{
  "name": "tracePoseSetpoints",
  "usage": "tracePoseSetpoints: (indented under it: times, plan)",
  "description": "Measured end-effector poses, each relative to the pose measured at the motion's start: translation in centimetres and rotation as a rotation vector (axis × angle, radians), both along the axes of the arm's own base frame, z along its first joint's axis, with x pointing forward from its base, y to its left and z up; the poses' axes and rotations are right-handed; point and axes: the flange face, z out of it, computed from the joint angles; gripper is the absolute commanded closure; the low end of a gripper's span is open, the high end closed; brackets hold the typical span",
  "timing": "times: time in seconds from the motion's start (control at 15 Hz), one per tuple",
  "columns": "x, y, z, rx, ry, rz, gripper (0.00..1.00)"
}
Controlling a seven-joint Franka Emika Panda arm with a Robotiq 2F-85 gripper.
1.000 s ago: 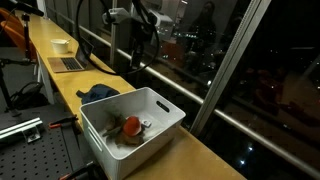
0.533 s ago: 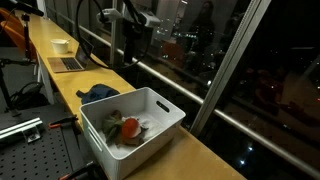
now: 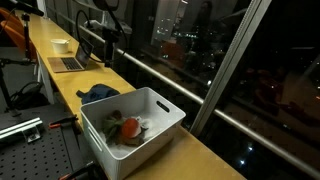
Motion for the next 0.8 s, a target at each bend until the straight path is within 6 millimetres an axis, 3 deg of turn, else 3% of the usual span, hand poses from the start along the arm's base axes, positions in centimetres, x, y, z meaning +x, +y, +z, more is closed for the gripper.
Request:
tracePoseSetpoints:
  times: [0.2,0.4,0.6,0.8]
  plan:
    - [0.4,5.5,-3.9,-0.080,0.010,0.063,0.00]
    - [1.2,9.3,-8.0,-0.153,0.032,0.122,0.00]
    - [2.5,10.7,-12.3,-0.184,0.064,0.144,0.00]
    - [4.0,10.1,-16.2,-0.200,0.098,0.139,0.00]
